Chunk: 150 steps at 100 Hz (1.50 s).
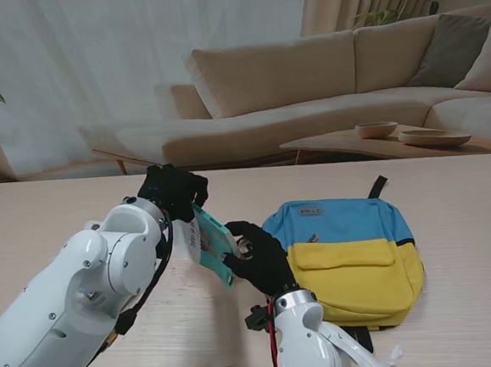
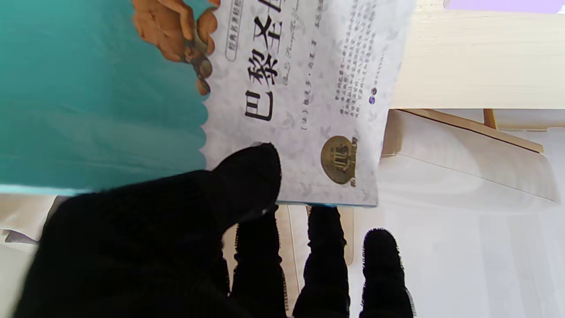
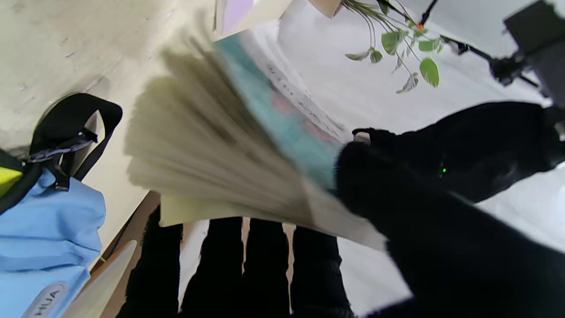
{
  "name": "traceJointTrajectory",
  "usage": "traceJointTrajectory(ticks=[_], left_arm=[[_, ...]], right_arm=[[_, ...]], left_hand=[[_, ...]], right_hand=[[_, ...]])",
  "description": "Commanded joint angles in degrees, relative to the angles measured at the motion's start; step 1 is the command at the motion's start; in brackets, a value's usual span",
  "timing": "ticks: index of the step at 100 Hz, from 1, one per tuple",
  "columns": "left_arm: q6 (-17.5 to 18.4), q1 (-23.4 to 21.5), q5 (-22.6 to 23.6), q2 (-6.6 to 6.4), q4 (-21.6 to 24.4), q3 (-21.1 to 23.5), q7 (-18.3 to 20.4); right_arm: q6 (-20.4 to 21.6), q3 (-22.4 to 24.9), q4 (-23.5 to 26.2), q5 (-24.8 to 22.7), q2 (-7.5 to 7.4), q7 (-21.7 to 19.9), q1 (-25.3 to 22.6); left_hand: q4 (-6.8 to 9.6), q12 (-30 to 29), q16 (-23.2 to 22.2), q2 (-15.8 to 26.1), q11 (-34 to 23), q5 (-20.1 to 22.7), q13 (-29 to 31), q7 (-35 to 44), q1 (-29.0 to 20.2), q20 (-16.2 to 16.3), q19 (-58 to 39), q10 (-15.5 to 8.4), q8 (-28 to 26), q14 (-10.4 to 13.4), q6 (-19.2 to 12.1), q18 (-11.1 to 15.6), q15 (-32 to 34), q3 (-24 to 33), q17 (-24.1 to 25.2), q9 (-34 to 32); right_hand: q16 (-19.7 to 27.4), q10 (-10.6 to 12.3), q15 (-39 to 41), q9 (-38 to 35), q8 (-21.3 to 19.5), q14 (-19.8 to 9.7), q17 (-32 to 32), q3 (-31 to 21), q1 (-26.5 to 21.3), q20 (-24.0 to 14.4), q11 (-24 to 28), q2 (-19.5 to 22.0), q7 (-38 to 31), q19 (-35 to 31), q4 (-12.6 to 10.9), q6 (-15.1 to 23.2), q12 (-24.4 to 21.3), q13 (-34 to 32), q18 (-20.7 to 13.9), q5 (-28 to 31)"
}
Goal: Pack books into the school bag then zip close the school bag
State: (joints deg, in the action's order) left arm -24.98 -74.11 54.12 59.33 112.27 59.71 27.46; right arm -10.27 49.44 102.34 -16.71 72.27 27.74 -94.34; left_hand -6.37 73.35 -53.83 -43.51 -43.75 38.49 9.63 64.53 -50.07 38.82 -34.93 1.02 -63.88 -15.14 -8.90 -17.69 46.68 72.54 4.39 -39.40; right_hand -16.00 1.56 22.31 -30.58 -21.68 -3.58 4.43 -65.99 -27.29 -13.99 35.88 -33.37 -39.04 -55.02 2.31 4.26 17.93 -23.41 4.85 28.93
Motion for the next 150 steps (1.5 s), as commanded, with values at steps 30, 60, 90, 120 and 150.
traceJointTrajectory(ticks=[30, 60, 90, 120, 150], left_arm=[[0.71, -0.45, -1.38, 0.31, 1.31, 0.70, 0.26], [2.76, -1.85, -4.03, 0.53, 1.68, 2.31, -2.05], [6.41, -4.38, -4.86, 0.59, 2.83, 5.15, -3.25], [9.88, -7.69, -6.55, 0.53, 4.49, 8.74, -3.93], [12.57, -12.30, -7.59, 0.46, 6.03, 13.17, -4.45]], right_arm=[[2.23, 0.62, 0.91, 3.45, 2.11, 1.41, -0.72], [1.02, 2.35, 2.81, 10.16, 2.73, 1.20, -1.34], [-0.58, 4.13, 5.05, 15.48, 2.72, -0.16, -2.27], [-1.99, 5.07, 6.29, 18.98, 3.05, -0.04, -2.64], [-3.83, 6.03, 7.60, 20.88, 3.31, 0.39, -2.86]], left_hand=[[0.65, 1.27, -0.47, 4.49, -6.36, 4.02, -1.70, 8.97, 1.74, 0.72, -1.28, 4.50, -4.73, -1.45, 5.13, -1.46, 1.23, 0.19, 1.28, -3.03], [-3.92, 0.79, 0.55, 7.79, -2.58, 1.85, -2.73, 4.69, -3.99, 0.78, -0.07, 4.20, -2.55, -0.49, 4.43, -1.58, -0.63, -9.08, 1.38, -0.52], [-1.26, -2.70, 3.49, 11.25, 6.29, -8.13, -5.51, -6.84, -1.72, 2.18, 5.68, 3.80, 7.06, 0.89, 4.30, -1.10, -5.80, -13.70, 1.74, 7.54], [6.10, -39.86, 10.87, 26.98, 22.70, -22.46, -5.93, -32.13, 12.15, 4.39, 16.37, 3.49, 29.46, 2.63, 1.89, -0.85, -22.46, -34.04, 2.49, 20.71], [5.23, -44.24, 15.12, 27.37, 27.43, -25.24, -6.03, -34.75, 12.48, 5.59, 18.04, 3.39, 32.01, 2.95, 2.71, -0.86, -28.24, -44.27, 1.93, 21.92]], right_hand=[[-5.27, -10.02, 18.13, -35.80, 0.00, 13.74, 28.84, -1.97, -20.51, -10.33, -1.48, -2.00, -14.79, -23.11, 10.44, 5.14, 0.17, -32.93, 11.66, 32.52], [-12.16, -14.22, 42.35, -32.13, -35.37, 19.00, 36.04, -5.99, -23.02, -17.66, 19.33, -3.29, -17.29, -37.83, 10.53, 4.91, 15.86, -36.38, 14.56, 38.96], [-13.11, -15.34, 47.27, -31.57, -41.80, 18.99, 39.96, -7.98, -23.92, -18.59, 23.12, -4.65, -19.64, -41.06, 10.45, 5.09, 21.32, -39.34, 16.15, 40.79], [-12.79, -16.40, 48.73, -32.48, -44.34, 19.31, 42.85, -9.51, -24.22, -18.42, 23.81, -6.25, -19.75, -42.15, 10.09, 5.19, 22.36, -41.86, 17.69, 42.59], [-12.57, -17.10, 49.83, -32.87, -45.94, 19.56, 45.60, -10.32, -24.24, -17.99, 24.15, -6.83, -19.46, -43.21, 10.21, 5.17, 22.95, -43.61, 18.79, 43.46]])
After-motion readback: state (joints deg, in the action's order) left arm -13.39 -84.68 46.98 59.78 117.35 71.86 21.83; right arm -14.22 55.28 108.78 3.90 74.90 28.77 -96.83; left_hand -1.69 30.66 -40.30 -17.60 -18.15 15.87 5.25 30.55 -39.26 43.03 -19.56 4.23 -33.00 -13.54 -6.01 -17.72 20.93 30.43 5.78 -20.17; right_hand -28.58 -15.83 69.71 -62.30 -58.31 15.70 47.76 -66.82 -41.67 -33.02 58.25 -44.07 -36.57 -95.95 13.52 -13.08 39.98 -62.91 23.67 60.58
